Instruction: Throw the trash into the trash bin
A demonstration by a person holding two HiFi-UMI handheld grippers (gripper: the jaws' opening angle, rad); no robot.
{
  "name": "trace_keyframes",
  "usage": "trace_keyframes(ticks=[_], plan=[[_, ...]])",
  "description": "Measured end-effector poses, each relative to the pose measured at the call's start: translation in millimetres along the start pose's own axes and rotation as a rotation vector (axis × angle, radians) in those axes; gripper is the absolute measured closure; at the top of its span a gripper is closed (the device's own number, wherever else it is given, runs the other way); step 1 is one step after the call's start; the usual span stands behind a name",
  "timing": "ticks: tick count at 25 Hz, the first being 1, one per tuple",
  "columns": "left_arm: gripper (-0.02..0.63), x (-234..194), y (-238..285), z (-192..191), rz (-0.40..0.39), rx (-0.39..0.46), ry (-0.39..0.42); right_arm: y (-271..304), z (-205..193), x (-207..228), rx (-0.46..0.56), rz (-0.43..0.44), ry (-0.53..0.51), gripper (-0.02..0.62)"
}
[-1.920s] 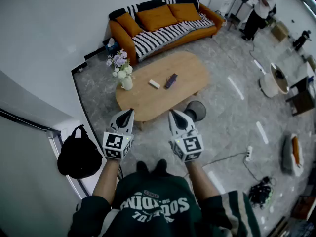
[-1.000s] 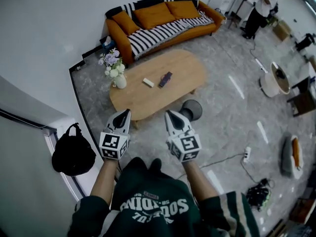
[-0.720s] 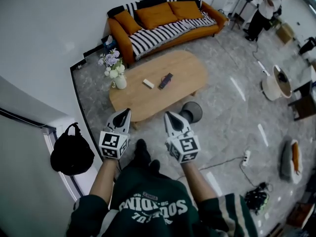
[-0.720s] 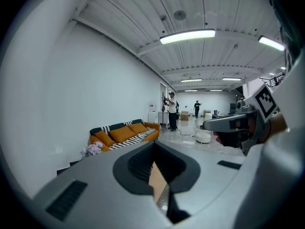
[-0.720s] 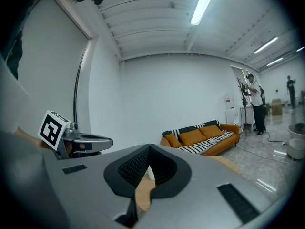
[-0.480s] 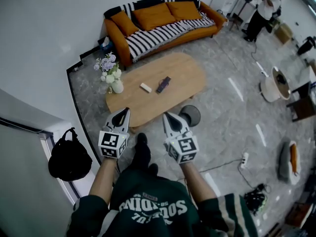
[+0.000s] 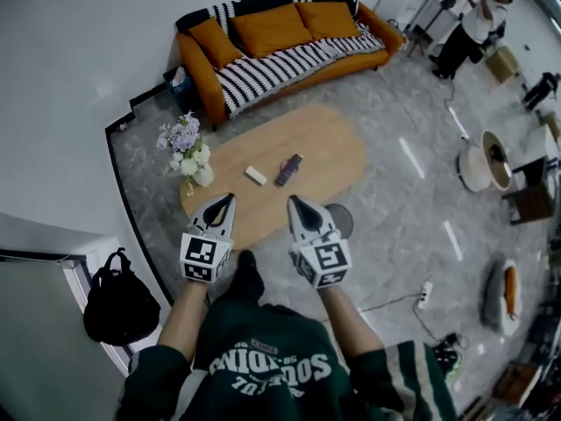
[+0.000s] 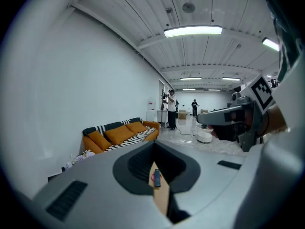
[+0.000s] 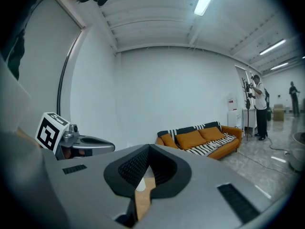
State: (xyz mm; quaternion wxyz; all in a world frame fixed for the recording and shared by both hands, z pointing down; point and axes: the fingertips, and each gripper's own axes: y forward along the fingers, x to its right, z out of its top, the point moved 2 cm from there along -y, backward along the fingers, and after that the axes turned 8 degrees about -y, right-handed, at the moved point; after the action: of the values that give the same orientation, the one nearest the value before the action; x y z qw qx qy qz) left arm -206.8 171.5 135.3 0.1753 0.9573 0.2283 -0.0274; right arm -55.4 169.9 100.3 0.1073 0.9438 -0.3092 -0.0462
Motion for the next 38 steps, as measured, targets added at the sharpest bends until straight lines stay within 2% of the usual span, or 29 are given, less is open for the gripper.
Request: trace_keyframes(ticks=[4,10,21,28,38], plan=[[0.606,-19.7,27.9,9.5,-0.025,-0.007,0.019,34.0,4.6,6.5,-0.024,0.007,-0.029,0.597],[0.606,-37.0,61.7,14.5,-0.042,-0.017,-0.002,65.8,-0.8,19.6,-0.059,0.023,-0.036,0.597],[0.606,-41.3,105.5,8.0,-0.038,-0.028,-0.041,105.0,-14.5,50.1,-0.062,0.080,-0.055,0.597],[0.606,-50.6,141.1,-23.4,-0.023,-0.040,-0.050,134.8,-50.6,68.3,-0.079,0.124,-0.028,0.597],[0.606,-86.8,194.5,-114.2,0.045,-0.087,-0.106,201.6,-149.6,71.3,-0.133,0.217,-0.043,0.597]])
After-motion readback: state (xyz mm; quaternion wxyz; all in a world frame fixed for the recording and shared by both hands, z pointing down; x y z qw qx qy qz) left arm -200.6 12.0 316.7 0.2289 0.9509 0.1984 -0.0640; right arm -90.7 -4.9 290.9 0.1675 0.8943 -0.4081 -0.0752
